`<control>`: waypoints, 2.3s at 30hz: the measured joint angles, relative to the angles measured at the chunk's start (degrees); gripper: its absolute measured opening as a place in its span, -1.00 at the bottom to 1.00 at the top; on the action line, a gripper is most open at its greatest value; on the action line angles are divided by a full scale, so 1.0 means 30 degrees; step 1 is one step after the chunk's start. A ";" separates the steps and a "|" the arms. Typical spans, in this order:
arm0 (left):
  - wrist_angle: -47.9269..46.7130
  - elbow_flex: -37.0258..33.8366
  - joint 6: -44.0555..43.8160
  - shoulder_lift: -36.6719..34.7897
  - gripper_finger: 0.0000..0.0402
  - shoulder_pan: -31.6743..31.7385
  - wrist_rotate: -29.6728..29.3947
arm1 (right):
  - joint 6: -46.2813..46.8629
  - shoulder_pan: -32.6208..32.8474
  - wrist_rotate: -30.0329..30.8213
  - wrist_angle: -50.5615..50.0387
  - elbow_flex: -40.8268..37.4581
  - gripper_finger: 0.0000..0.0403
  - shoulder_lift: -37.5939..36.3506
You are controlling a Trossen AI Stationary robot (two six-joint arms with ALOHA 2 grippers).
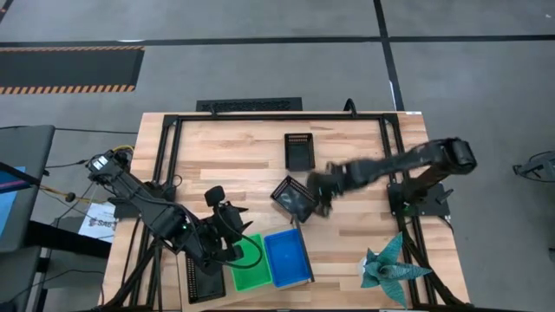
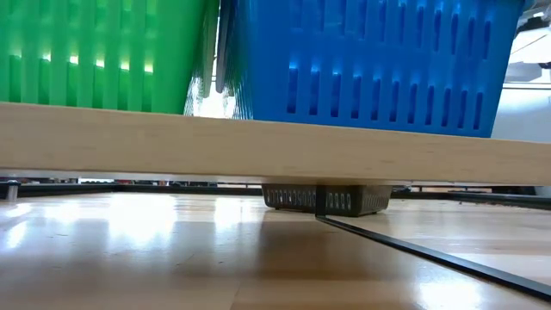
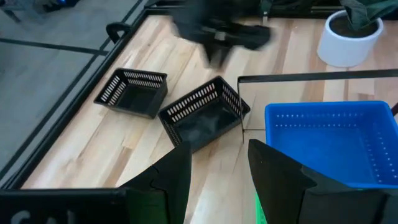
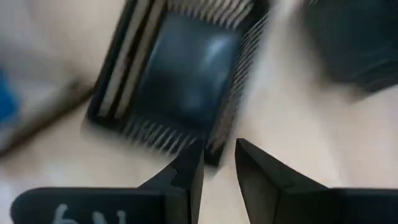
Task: Stack baskets on shelf by color
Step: Adjust the black baskets to the center of the table, then stack the bottom black basket on top of the black basket
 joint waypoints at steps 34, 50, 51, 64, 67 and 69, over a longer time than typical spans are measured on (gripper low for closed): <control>-0.1326 -0.1823 -0.2685 -0.0007 -0.26 0.4271 -0.1682 | -0.2405 0.0583 0.3883 0.5319 -0.0727 -0.41 0.0157; 0.5681 -0.8114 -0.1959 -0.0095 -0.26 1.2147 0.4807 | -0.0090 0.5237 0.4795 0.2497 -0.0749 -0.41 -0.1451; 0.6554 -0.8530 -0.1881 -0.0095 -0.26 1.2450 0.5283 | 0.0079 0.5401 0.4934 0.2513 -0.0749 -0.41 -0.1389; 1.0580 -1.0302 0.0900 0.0014 -0.26 1.3730 0.7373 | 0.1375 0.6659 0.5873 0.1519 -0.0749 -0.41 -0.1406; 1.0553 -1.0309 0.2577 0.0041 -0.26 1.3745 0.7757 | 0.1612 0.6652 0.5873 0.1471 -0.0749 -0.41 -0.1406; 1.0522 -1.0302 0.4553 0.0036 -0.26 1.3712 0.9079 | 0.1617 0.6681 0.5873 0.1358 -0.0749 -0.41 -0.1403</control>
